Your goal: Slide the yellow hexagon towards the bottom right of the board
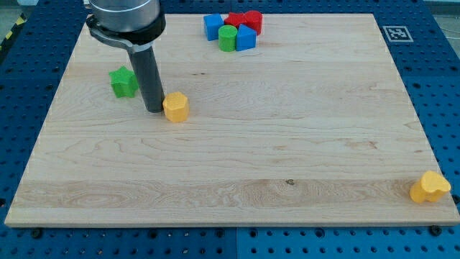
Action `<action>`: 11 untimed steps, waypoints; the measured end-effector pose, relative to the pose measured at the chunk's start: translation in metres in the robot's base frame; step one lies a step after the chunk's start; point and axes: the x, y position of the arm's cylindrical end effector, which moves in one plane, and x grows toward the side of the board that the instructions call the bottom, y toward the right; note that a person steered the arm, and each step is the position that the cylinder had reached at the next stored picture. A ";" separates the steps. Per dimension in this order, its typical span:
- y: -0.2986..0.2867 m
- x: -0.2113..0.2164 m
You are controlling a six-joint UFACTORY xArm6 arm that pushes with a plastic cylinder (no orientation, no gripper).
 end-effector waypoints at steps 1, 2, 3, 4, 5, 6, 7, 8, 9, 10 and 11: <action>0.003 0.000; 0.024 0.000; 0.029 0.000; 0.052 0.000; 0.080 0.000; 0.096 0.002; 0.107 0.020; 0.112 0.024; 0.116 0.025; 0.134 0.029; 0.146 0.030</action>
